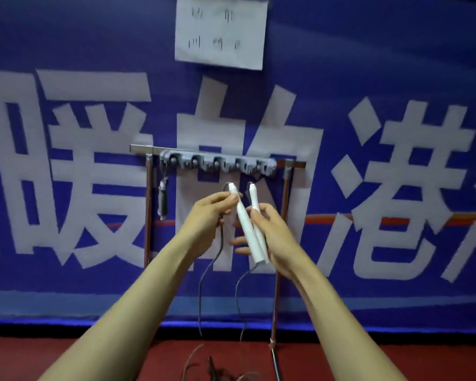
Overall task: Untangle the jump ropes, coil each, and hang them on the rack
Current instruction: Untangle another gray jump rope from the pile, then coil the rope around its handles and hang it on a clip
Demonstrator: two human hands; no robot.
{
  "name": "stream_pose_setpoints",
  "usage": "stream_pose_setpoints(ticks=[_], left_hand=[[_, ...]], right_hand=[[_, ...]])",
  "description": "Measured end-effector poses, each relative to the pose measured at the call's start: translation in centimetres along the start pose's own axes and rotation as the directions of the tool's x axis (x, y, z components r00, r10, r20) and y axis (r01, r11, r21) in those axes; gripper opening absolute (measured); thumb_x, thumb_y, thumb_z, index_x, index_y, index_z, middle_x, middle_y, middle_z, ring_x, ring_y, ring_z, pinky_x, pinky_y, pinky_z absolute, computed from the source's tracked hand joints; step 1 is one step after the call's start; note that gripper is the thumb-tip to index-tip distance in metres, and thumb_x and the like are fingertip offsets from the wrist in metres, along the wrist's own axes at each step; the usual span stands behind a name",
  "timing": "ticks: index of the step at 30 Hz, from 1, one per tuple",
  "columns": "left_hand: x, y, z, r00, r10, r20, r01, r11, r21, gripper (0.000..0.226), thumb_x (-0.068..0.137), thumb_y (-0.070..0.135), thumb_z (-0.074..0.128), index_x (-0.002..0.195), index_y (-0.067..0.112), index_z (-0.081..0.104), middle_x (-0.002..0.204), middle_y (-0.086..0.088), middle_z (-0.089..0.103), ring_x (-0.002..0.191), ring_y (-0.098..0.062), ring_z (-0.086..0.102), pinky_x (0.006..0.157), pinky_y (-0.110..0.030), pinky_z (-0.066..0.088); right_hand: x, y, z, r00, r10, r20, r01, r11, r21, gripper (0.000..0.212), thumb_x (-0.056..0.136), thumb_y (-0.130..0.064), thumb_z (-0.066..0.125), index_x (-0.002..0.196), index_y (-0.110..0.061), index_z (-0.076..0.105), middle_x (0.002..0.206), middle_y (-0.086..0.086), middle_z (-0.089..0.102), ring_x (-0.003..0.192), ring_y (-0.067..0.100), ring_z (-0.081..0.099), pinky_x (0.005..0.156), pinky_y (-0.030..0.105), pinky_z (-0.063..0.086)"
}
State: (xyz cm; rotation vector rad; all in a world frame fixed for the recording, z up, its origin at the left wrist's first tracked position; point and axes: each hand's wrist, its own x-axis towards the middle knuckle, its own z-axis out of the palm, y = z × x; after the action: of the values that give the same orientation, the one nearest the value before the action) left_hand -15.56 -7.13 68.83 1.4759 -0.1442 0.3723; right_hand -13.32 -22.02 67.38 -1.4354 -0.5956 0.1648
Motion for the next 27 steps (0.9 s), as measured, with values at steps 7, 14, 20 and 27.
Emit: stream_pose_setpoints(ticks=[7, 14, 20, 27], left_hand=[[-0.7, 5.8, 1.5, 0.974, 0.218, 0.068, -0.228, 0.953, 0.199, 0.014, 0.087, 0.027, 0.070, 0.081, 0.015, 0.070, 0.073, 0.006, 0.068, 0.068, 0.002, 0.058, 0.069, -0.017, 0.041], [0.7, 8.7, 2.0, 0.983, 0.164, 0.082, -0.175, 0.973, 0.152, 0.052, 0.093, 0.059, 0.044, 0.108, 0.013, 0.064, 0.100, -0.004, 0.069, 0.096, -0.016, 0.064, 0.087, -0.029, 0.048], [1.6, 10.3, 0.9, 0.977, 0.096, 0.192, -0.089, 0.995, -0.042, 0.032, 0.096, 0.040, 0.056, 0.089, 0.010, 0.063, 0.065, 0.003, 0.041, 0.052, -0.008, 0.032, 0.048, -0.018, 0.032], [2.9, 10.9, 0.2, 0.977, 0.067, 0.203, -0.090, 0.991, 0.102, 0.019, 0.093, 0.026, 0.062, 0.091, 0.009, 0.068, 0.065, 0.004, 0.041, 0.050, -0.004, 0.032, 0.046, -0.015, 0.030]], right_hand=[[-2.1, -6.3, 0.5, 0.995, -0.024, 0.096, 0.029, 0.998, -0.051, 0.018, 0.097, -0.017, 0.055, 0.114, -0.008, 0.052, 0.069, 0.002, 0.049, 0.049, 0.009, 0.040, 0.042, 0.020, 0.034], [-2.6, -10.1, -0.5, 0.981, -0.085, 0.176, 0.090, 0.996, -0.019, 0.023, 0.094, -0.019, 0.056, 0.112, -0.006, 0.050, 0.068, 0.001, 0.049, 0.047, 0.009, 0.036, 0.040, 0.018, 0.031], [-1.9, -10.6, -2.0, 0.980, -0.064, 0.188, 0.088, 0.988, -0.126, 0.039, 0.084, -0.030, 0.063, 0.115, -0.007, 0.058, 0.076, 0.004, 0.056, 0.053, 0.010, 0.045, 0.045, 0.019, 0.040], [-1.3, -8.2, -3.3, 0.949, 0.085, 0.304, -0.086, 0.996, -0.012, 0.040, 0.088, -0.037, 0.055, 0.119, -0.011, 0.056, 0.066, 0.002, 0.045, 0.047, 0.008, 0.038, 0.042, 0.019, 0.039]])
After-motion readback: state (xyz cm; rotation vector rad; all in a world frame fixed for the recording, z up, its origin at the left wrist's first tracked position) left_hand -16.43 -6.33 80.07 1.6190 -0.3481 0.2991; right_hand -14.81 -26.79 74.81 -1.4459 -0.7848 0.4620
